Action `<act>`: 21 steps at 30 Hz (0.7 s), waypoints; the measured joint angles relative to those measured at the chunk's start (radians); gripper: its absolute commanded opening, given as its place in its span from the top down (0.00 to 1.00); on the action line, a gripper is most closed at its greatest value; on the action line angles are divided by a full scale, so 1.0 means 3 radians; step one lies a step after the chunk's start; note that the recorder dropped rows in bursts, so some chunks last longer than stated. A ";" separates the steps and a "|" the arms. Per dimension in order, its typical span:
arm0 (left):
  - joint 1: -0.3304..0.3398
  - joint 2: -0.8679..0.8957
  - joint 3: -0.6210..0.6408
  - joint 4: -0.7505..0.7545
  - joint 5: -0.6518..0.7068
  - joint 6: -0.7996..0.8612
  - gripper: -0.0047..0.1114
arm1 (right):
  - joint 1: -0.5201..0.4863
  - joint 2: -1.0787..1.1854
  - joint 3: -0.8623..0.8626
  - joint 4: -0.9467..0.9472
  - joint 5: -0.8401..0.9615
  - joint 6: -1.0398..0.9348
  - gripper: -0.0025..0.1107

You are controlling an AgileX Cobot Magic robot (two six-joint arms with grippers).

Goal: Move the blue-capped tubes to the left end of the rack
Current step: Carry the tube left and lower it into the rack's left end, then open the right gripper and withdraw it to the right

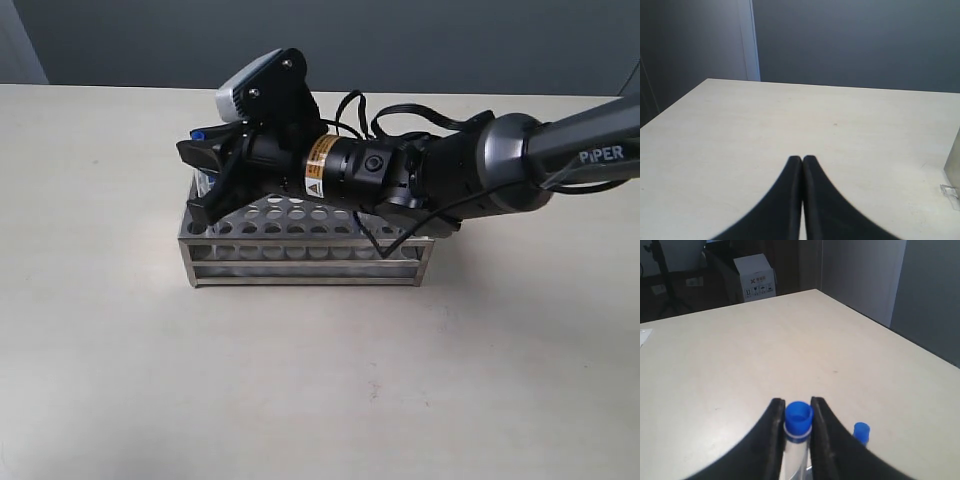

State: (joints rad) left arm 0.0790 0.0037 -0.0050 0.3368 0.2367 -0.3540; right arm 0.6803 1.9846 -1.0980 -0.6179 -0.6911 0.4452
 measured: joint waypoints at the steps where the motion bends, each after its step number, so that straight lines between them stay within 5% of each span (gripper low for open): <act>1: 0.0000 0.0000 0.0000 0.0000 0.0000 0.0000 0.96 | 0.0000 0.0007 0.0000 0.0000 -0.0005 0.0002 0.98; 21: 0.0000 0.0000 0.0000 0.0000 0.0000 0.0000 0.96 | 0.0000 0.0292 -0.0190 -0.0060 0.0089 0.0083 0.93</act>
State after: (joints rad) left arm 0.0790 0.0037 -0.0050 0.3368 0.2367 -0.3540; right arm 0.6803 2.0721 -1.1550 -0.6358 -0.6644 0.4701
